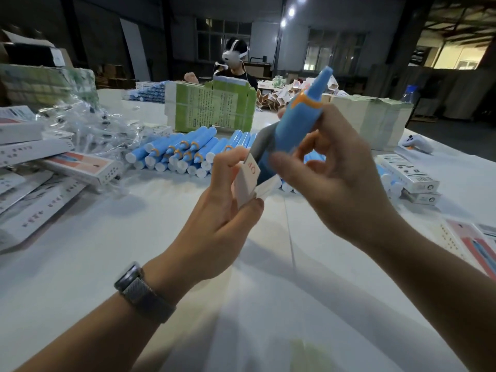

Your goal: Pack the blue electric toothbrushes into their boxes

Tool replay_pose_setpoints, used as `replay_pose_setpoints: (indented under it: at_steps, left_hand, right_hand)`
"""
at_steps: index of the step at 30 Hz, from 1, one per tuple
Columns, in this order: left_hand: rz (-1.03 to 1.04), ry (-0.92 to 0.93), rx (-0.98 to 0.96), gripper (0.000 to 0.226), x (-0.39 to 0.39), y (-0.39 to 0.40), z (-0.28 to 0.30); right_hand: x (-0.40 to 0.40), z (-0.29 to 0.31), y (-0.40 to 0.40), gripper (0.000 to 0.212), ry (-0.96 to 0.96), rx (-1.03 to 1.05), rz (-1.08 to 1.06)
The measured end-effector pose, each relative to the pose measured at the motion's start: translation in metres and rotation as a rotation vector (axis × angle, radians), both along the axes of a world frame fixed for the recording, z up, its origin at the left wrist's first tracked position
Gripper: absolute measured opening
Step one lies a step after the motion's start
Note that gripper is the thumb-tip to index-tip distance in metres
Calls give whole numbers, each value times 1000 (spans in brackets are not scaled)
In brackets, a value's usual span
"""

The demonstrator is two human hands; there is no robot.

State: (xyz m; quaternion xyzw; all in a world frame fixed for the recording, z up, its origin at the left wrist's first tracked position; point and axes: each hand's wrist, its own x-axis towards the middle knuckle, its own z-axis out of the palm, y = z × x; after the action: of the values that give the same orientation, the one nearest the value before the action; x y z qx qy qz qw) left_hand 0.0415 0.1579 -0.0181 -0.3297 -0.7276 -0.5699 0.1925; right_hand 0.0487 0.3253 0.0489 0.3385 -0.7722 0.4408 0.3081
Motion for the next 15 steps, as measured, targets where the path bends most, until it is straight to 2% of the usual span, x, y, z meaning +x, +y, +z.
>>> replay_pose_setpoints:
  at_steps: [3, 7, 10, 12, 15]
  left_hand:
    - [10, 2, 6, 38, 0, -1, 0]
    - [22, 3, 26, 39, -1, -1, 2]
    - [18, 16, 27, 35, 1, -1, 3]
    - [32, 34, 23, 35, 2, -1, 5]
    - [80, 46, 38, 36, 1, -3, 8]
  right_hand:
    - [-1, -5, -2, 58, -36, -47, 53]
    - [-3, -11, -3, 35, 92, -16, 22]
    - [-4, -14, -6, 40, 161, -53, -35]
    - [-3, -13, -9, 45, 141, -71, -30]
    - [-8, -9, -19, 33, 34, -193, 74]
